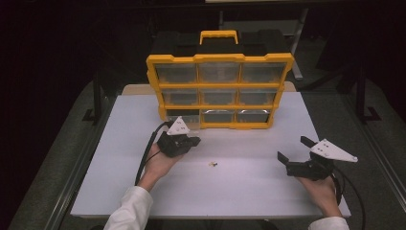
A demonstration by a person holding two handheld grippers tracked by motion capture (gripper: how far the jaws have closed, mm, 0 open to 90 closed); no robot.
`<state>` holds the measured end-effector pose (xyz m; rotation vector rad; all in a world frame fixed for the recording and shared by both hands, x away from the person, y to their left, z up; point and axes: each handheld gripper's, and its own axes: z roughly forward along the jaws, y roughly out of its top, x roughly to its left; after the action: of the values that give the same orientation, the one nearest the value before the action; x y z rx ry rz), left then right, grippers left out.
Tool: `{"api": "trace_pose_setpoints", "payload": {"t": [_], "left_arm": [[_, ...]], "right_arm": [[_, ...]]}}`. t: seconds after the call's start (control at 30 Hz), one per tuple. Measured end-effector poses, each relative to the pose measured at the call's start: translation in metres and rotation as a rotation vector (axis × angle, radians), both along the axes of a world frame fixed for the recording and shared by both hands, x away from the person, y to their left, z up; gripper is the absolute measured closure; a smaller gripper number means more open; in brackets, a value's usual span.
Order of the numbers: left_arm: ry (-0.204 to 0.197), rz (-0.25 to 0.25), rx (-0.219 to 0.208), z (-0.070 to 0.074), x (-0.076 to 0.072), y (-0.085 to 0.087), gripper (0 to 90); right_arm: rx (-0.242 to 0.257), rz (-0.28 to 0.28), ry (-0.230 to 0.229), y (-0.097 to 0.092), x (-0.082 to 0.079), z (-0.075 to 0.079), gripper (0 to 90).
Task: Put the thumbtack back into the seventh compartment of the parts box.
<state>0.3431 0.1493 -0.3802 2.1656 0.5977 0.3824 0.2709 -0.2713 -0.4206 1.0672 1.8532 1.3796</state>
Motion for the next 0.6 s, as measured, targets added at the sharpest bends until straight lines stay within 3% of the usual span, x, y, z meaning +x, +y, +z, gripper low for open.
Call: {"api": "trace_pose_setpoints", "payload": {"t": [0.33, 0.47, 0.6], "left_arm": [[-0.041, 0.026, 0.0, 0.023, 0.003, 0.013, 87.5], [-0.042, 0.026, -0.037, 0.032, 0.007, 0.019, 87.5], [-0.053, 0.032, -0.019, 0.041, 0.014, 0.021, 87.6]], "right_arm": [[-0.007, 0.002, -0.013, 0.001, -0.002, 0.001, 0.0], [-0.009, 0.002, -0.016, 0.002, -0.002, 0.001, 0.0], [-0.01, 0.003, -0.015, 0.002, -0.002, 0.001, 0.0]]}}
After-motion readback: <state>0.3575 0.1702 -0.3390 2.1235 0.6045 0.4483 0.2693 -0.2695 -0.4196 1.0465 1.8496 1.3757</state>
